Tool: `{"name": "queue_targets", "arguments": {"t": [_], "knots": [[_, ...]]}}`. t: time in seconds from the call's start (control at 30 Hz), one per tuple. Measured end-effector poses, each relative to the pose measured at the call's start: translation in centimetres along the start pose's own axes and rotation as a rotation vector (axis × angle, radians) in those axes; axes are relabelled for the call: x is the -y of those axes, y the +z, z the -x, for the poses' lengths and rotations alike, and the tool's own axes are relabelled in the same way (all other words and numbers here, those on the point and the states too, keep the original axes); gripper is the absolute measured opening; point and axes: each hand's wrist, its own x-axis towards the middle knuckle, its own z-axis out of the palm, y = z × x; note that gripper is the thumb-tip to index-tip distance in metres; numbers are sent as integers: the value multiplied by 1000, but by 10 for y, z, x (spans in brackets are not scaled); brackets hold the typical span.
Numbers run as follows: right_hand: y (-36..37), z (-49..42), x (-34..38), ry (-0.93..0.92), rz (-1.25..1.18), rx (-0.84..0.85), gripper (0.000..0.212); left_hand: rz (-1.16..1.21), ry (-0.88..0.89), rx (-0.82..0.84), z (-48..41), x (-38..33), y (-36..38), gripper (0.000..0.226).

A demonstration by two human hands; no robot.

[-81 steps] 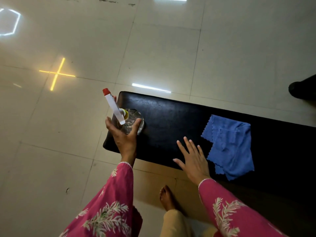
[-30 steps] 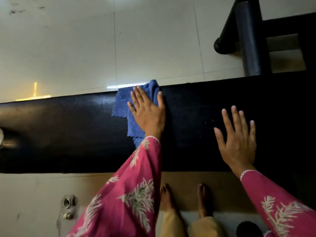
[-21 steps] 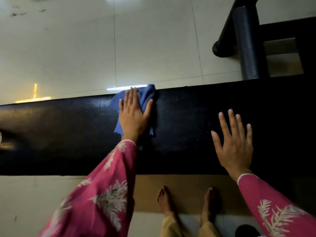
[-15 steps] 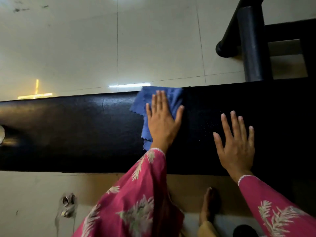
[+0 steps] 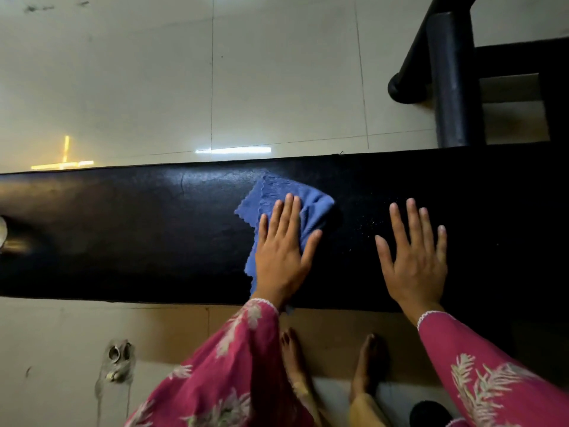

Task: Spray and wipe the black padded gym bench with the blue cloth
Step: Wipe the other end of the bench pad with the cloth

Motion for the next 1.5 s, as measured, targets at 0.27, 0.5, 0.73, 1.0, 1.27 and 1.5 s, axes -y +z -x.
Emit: {"name": "queue_targets", "arguments": {"t": [0.27, 0.5, 0.73, 1.0, 1.27, 1.5], "knots": [[-1, 0, -1, -10, -8, 9, 62, 74, -391, -128, -5, -18, 2, 83], [-6, 2, -9, -64, 3, 46, 62, 416, -144, -24, 0, -22, -12, 58], [-15, 2, -6, -57, -8, 113, 65, 202, -141, 61, 6, 2, -41, 50], [-13, 3, -7, -62, -17, 112, 67, 468, -228, -100, -2, -2, -53, 11], [-11, 2, -7, -53, -28, 113, 66, 220, 59, -429, 4, 2, -50, 9], [-10, 4, -5, -32, -31, 102, 65, 223, 121, -559, -2, 5, -53, 11]]}}
